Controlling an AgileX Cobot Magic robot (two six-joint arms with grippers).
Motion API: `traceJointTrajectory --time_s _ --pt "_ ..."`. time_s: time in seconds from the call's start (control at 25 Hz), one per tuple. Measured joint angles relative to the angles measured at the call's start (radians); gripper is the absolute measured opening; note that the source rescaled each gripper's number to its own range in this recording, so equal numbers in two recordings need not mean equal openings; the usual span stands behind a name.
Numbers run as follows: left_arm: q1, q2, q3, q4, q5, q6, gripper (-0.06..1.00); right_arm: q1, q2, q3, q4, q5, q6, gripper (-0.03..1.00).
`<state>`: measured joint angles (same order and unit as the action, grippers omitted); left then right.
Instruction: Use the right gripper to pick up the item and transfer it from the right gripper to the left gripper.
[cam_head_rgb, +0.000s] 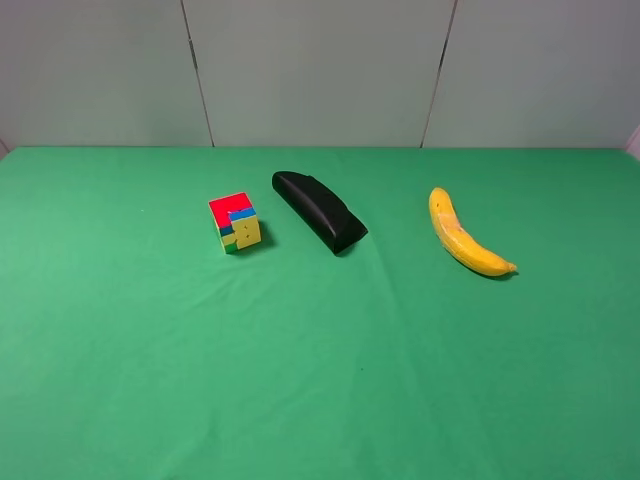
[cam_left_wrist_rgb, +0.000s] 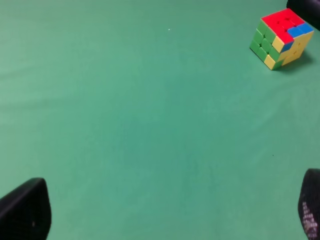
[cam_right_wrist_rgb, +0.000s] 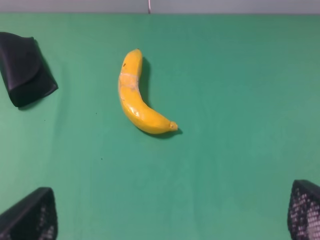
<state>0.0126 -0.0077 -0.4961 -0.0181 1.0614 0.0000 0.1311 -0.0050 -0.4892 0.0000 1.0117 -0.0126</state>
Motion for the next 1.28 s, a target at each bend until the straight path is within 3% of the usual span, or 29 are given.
traceJointTrajectory --time_s 1.0,1.28 --pt "0.000 0.000 0.000 0.000 -0.001 0.000 0.99 0.000 0.000 0.000 0.010 -0.001 0.029 1.00" --pt "0.000 0.000 0.000 0.000 -0.001 0.000 0.99 0.000 0.260 -0.093 0.000 0.038 0.013 1.00"
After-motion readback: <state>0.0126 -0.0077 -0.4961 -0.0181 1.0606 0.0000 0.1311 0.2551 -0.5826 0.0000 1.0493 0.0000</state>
